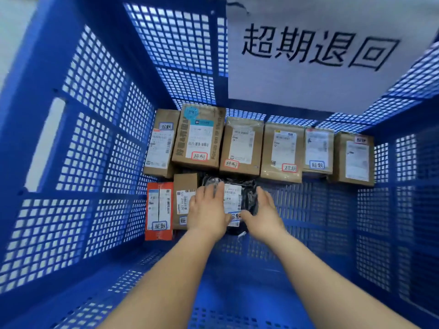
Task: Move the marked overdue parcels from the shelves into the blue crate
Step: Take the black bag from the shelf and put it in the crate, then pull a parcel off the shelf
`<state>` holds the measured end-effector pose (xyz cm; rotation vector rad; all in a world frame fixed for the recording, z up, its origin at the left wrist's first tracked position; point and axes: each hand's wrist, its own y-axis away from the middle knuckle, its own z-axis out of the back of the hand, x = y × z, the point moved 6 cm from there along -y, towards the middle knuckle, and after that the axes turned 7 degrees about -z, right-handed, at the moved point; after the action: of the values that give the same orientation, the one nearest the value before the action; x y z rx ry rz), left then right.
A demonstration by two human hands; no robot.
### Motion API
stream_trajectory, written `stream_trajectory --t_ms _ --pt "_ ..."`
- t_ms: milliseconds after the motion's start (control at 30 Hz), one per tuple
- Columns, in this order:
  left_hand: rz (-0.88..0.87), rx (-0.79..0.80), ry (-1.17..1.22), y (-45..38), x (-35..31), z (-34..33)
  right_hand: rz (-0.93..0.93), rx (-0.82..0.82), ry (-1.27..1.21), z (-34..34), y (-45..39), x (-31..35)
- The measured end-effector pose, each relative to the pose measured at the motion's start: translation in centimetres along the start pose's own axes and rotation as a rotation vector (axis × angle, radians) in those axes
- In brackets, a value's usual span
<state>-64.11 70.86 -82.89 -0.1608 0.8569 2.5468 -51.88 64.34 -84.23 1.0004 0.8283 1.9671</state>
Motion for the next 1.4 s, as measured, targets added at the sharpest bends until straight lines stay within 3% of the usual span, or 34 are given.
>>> stream_trajectory --t_ms 433,767,1067,1400 --pt "-0.043 -0.258 0.105 12.4 -11.7 20.8 0.141 -0.323 0.151 18.2 20.0 7.1" --pt "-0.295 -0.306 0.027 21.9 -20.6 31.6 0.079 -0.561 0.020 26.8 35.5 6.0" --pt "-0.650 -0.359 0.010 31.6 -28.9 35.8 0.014 -0.826 -0.167 31.0 49.2 1.2" --pt "-1.011 -0.319 -0.001 41.1 -39.8 34.5 -0.149 -1.091 -0.346 33.3 61.6 -8.4"
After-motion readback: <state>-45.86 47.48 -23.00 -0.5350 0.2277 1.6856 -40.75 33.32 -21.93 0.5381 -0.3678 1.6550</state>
